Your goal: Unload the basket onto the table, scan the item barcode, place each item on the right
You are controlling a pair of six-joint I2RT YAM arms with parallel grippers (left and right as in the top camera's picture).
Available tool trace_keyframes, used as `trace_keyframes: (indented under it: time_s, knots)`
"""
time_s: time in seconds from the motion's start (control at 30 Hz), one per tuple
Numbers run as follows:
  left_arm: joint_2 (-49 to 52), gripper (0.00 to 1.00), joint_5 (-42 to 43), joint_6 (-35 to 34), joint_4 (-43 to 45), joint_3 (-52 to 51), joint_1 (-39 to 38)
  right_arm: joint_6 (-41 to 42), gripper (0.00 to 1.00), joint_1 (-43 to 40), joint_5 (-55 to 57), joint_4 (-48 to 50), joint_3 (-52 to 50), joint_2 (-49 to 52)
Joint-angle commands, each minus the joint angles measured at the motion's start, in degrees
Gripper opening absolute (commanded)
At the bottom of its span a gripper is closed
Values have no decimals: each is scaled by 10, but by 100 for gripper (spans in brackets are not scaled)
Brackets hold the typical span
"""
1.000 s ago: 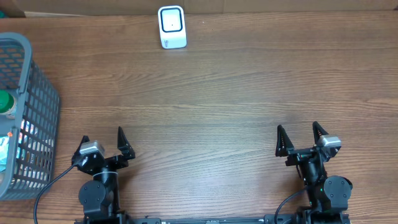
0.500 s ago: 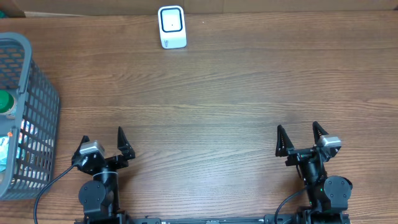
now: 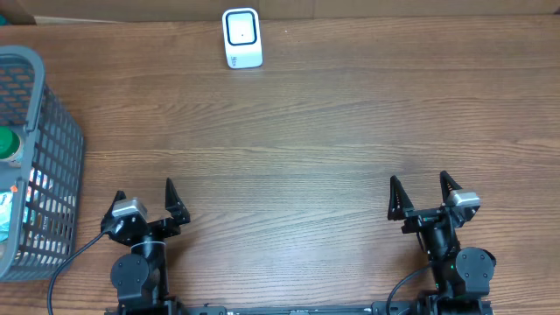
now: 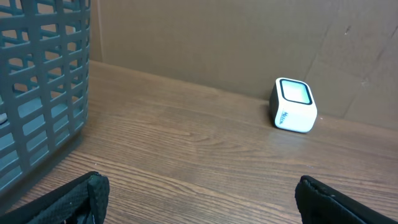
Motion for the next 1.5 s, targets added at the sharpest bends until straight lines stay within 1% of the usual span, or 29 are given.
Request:
trace_keyframes:
  time_s: [0.0,1.23,1.47]
  knots:
    - [-6,99,-12,4,3,-2,-3,0,100,4,3,3,-6,-5]
    - [-6,100,-10,0,6,-1,-3,0,100,4,3,3,-6,-5]
    - [-6,100,-9,0,6,24,-3,0,100,4,3,3,-6,-5]
